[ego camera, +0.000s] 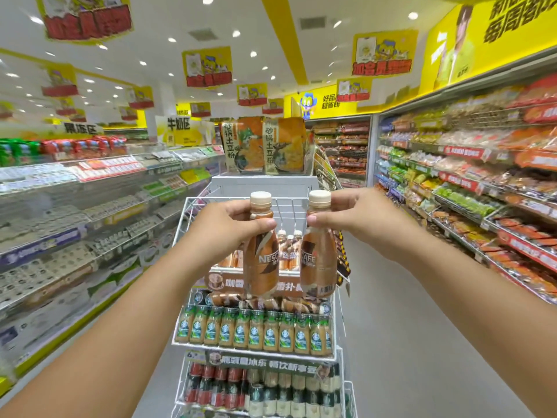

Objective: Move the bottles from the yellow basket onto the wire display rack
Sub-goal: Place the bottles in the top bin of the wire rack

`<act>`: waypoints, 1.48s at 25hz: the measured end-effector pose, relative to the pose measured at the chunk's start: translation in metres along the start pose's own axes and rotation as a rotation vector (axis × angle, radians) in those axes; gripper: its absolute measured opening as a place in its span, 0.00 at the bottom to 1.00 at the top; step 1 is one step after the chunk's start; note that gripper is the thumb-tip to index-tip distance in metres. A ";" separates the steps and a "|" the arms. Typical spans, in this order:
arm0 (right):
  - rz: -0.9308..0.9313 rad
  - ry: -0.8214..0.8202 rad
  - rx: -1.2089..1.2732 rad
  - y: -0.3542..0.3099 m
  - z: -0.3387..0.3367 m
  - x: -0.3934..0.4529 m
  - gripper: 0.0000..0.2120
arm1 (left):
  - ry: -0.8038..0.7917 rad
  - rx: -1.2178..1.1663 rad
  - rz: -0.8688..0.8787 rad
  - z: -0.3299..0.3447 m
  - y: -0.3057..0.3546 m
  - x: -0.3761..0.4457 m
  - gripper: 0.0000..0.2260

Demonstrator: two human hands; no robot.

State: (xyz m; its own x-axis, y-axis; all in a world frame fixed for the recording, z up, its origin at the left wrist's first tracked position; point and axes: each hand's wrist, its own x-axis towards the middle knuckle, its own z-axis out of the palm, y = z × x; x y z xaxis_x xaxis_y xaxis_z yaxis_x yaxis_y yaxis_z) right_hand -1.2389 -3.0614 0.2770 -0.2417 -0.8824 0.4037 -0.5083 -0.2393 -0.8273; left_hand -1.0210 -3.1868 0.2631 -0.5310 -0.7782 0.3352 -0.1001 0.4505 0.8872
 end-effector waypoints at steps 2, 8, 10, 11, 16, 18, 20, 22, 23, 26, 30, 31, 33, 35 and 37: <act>0.003 -0.005 -0.001 0.015 0.001 0.038 0.13 | 0.009 -0.010 -0.003 -0.004 -0.011 0.036 0.15; 0.046 0.023 -0.002 0.066 0.028 0.134 0.14 | -0.001 0.003 -0.042 -0.021 -0.063 0.128 0.11; 0.068 0.049 0.018 0.082 0.040 0.161 0.14 | -0.015 -0.005 -0.039 -0.030 -0.084 0.156 0.10; 0.085 0.061 0.026 0.088 0.047 0.172 0.14 | -0.023 -0.012 -0.038 -0.034 -0.094 0.170 0.10; 0.144 0.113 0.004 0.121 0.084 0.234 0.15 | -0.112 -0.052 -0.034 -0.059 -0.139 0.240 0.10; 0.173 0.135 0.012 0.131 0.098 0.253 0.14 | -0.141 -0.067 -0.029 -0.069 -0.155 0.265 0.10; 0.199 0.154 0.017 0.142 0.111 0.269 0.15 | -0.175 -0.075 -0.035 -0.075 -0.173 0.287 0.11; 0.205 0.166 0.010 0.154 0.121 0.280 0.18 | -0.219 -0.054 -0.048 -0.079 -0.191 0.305 0.12; 0.211 0.172 0.004 0.159 0.125 0.285 0.18 | -0.241 -0.038 -0.053 -0.079 -0.200 0.312 0.13; 0.255 0.197 -0.018 0.174 0.132 0.294 0.15 | -0.279 -0.013 -0.037 -0.075 -0.221 0.329 0.11; 0.344 0.192 -0.065 0.197 0.138 0.306 0.18 | -0.265 -0.038 -0.077 -0.062 -0.244 0.342 0.11; 0.360 0.192 -0.064 0.205 0.140 0.309 0.23 | -0.266 -0.053 -0.098 -0.059 -0.250 0.345 0.11; 0.401 0.203 -0.061 0.223 0.145 0.313 0.28 | -0.268 -0.068 -0.134 -0.051 -0.263 0.348 0.11; 0.443 0.192 -0.079 0.238 0.150 0.314 0.25 | -0.269 -0.057 -0.160 -0.044 -0.277 0.349 0.10; 0.481 0.189 -0.092 0.251 0.156 0.314 0.20 | -0.268 -0.034 -0.202 -0.037 -0.293 0.348 0.08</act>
State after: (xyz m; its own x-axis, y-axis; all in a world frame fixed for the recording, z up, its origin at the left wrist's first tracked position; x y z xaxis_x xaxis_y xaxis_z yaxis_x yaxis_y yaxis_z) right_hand -1.3138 -3.4616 0.1349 -0.6066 -0.7930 0.0571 -0.3712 0.2190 -0.9024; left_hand -1.1452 -3.6061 0.1317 -0.7063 -0.7054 0.0597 -0.2002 0.2799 0.9389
